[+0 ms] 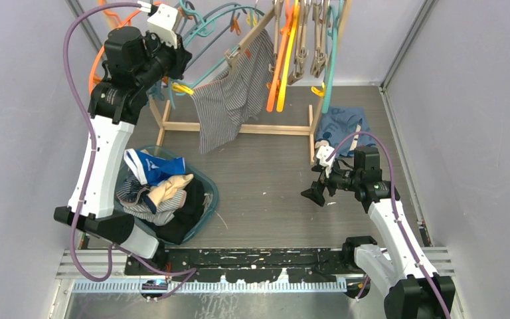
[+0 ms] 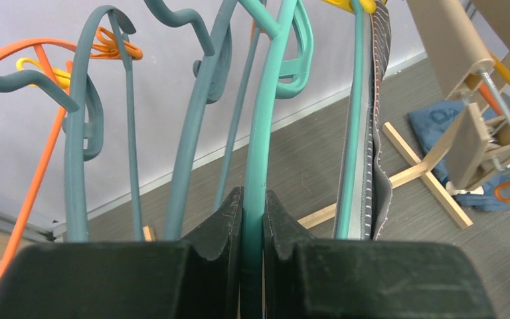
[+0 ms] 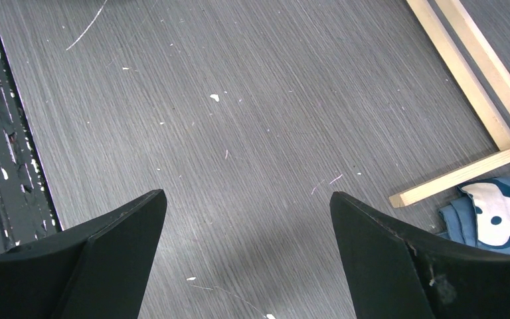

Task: Remove the underwear clipped to the hanger
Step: Pick up the hanger from the clothesline.

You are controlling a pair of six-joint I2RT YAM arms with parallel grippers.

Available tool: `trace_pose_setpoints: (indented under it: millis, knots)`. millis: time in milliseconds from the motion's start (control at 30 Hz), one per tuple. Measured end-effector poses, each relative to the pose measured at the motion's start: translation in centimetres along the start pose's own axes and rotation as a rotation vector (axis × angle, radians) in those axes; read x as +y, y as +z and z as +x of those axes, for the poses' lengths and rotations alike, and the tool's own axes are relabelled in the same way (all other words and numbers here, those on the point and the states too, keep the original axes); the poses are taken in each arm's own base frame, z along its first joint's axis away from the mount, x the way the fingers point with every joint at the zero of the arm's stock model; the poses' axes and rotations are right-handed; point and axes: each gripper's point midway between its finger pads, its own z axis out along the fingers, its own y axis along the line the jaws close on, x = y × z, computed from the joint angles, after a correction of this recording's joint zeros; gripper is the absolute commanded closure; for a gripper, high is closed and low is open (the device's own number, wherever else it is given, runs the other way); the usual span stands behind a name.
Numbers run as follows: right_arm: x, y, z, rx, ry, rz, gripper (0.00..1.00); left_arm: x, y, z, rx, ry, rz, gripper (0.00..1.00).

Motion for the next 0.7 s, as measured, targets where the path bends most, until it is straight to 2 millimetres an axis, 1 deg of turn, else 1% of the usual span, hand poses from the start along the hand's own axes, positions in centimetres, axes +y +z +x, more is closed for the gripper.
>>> trace_pose_setpoints:
  millis: [267,367,533,633,700]
  knots:
    - [0.0,0.0,0.0,0.0,0.0,-0.001,0.0,0.6,-2.0,0.1,0.004,0.106,-0.029,1.0]
    - [0.0,0.0,0.0,0.0,0.0,-0.001,0.0,0.9,-2.3,0.1,0.006,0.14,-0.036,1.0]
    - [0.0,0.1,0.2,0.004,0.006,-0.005,0.0,1.1,-1.9,-0.1,-0.001,0.182,-0.034,1.0]
    - [0.0,0.1,0.2,0.004,0.006,-0.005,0.0,1.1,-1.0,-0.2,-0.014,0.19,-0.032,1.0]
    - [0.0,0.1,0.2,0.005,0.006,-0.004,0.0,0.9,0.0,-0.3,-0.026,0.196,-0.03,1.0]
